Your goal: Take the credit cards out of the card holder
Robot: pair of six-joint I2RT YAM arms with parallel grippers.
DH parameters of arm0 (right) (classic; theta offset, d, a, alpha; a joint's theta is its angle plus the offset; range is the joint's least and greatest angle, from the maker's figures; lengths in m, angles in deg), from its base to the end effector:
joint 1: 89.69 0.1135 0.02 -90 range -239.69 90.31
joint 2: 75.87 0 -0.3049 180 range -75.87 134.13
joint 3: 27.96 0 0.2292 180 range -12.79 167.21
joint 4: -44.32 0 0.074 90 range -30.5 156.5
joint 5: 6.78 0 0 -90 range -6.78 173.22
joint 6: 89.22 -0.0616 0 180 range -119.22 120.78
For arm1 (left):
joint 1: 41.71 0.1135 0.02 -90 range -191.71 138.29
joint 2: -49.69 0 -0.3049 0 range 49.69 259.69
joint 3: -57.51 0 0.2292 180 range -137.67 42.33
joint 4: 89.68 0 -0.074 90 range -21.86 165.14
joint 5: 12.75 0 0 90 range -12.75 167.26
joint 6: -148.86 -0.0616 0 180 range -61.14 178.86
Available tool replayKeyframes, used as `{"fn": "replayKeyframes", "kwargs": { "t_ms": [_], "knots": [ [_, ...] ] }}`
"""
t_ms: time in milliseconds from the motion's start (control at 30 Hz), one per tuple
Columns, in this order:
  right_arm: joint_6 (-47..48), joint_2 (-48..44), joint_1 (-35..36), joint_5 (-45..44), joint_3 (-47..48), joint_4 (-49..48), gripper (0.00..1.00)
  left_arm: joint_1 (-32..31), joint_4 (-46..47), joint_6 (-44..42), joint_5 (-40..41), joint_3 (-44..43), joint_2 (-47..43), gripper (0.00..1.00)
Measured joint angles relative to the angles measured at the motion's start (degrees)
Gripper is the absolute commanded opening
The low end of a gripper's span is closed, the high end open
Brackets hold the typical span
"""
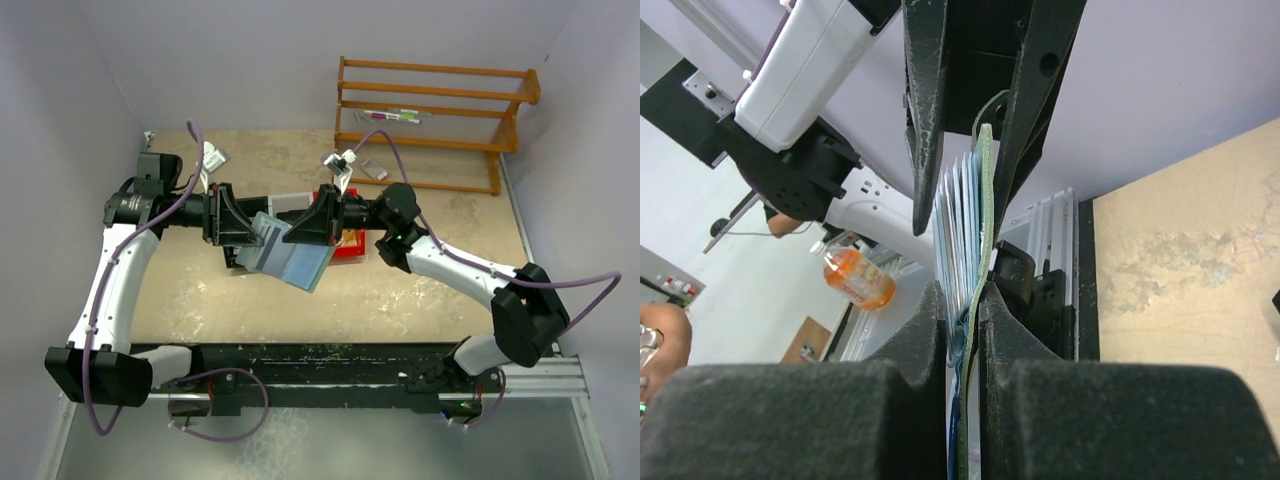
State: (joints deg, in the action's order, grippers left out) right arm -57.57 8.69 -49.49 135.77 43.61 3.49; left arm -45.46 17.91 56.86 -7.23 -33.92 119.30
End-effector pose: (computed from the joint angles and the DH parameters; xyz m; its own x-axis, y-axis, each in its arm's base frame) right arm 0.2075 0.2394 0.4176 -0.6034 0.1678 -0.7796 -0.7909 -0.2507 0.5582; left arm 0.1729 -0.0728 0.4227 -0.7483 0.0524 -0.6613 0.6634 0.0529 -0.7464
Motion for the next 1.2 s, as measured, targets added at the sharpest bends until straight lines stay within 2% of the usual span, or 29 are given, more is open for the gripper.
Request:
{"fn": "replayKeyframes", "kwargs": {
  "t_ms": [133, 233, 300, 367, 600, 633, 967, 1067, 1200],
  "knots": [
    [-0.02, 0.57, 0.31, -0.02, 0.15, 0.07, 0.00, 0.00, -0.15, -0.13, 2.19, 0.63, 0.02, 0.28],
    [0.02, 0.59, 0.39, 0.00, 0.15, 0.46, 0.04, 0.00, -0.26, -0.13, 2.71, 0.79, 0.02, 0.13],
    [0.00, 0.68, 0.39, 0.07, 0.15, 0.57, 0.21, -0.02, -0.26, -0.07, 2.69, 0.79, 0.02, 0.08],
    [-0.07, 0.68, 0.39, 0.33, 0.15, 0.76, 0.43, -0.02, -0.28, -0.13, 2.47, 0.79, 0.02, 0.06],
    [-1.49, 0.57, -0.66, 1.03, -2.14, -0.87, 0.95, -0.02, -0.70, -0.48, 5.46, 0.76, 0.09, 0.02],
    [-1.38, 0.55, -1.01, 0.74, -3.08, -0.42, 1.00, -0.02, -0.76, -0.63, 6.95, 0.72, 0.09, 0.01],
    [9.49, -0.37, -1.03, -13.31, -1.95, 23.02, 1.00, 0.00, 0.24, -5.77, 30.67, -0.37, -1.92, 0.00],
    [8.94, 0.72, -0.39, -15.63, -1.84, 23.56, 1.00, 0.00, 0.79, -6.82, 34.80, -0.85, -3.13, 0.01],
    [6.29, 3.80, 1.51, -15.80, -1.84, 20.33, 1.00, 0.00, 0.98, -7.26, 36.33, -1.11, -3.43, 0.01]
  ]
}}
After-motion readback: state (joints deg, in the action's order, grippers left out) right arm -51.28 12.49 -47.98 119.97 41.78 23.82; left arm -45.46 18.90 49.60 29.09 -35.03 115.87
